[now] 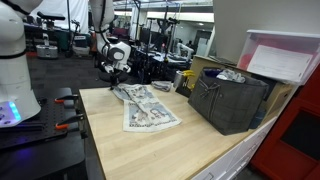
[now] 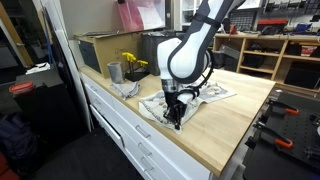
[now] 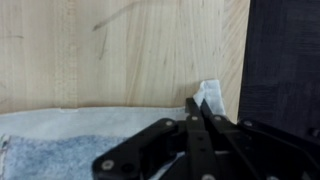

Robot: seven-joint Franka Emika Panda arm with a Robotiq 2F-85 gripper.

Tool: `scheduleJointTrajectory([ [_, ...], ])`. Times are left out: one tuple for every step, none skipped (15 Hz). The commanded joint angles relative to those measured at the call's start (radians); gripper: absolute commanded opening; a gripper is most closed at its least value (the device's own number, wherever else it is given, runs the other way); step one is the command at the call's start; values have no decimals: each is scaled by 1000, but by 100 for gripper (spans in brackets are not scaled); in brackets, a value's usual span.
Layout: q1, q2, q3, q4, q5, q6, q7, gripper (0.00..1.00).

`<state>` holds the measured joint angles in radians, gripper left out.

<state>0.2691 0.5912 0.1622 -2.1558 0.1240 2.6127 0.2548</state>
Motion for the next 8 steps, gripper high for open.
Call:
scheduleJointTrajectory([
  [-4, -70, -8, -90, 0, -10, -3, 0],
  [2, -102, -13, -123, 3, -19, 19, 1],
  [13, -122, -22, -146, -2, -26, 43, 1],
  [20, -137, -26, -163, -5, -34, 60, 1],
  [27, -147, -30, -170, -2, -57, 85, 1],
  [31, -159, -30, -171, 5, -98, 118, 1],
  [39, -171, -33, -176, 3, -120, 152, 1],
  [43, -184, -31, -176, 3, -145, 176, 1],
])
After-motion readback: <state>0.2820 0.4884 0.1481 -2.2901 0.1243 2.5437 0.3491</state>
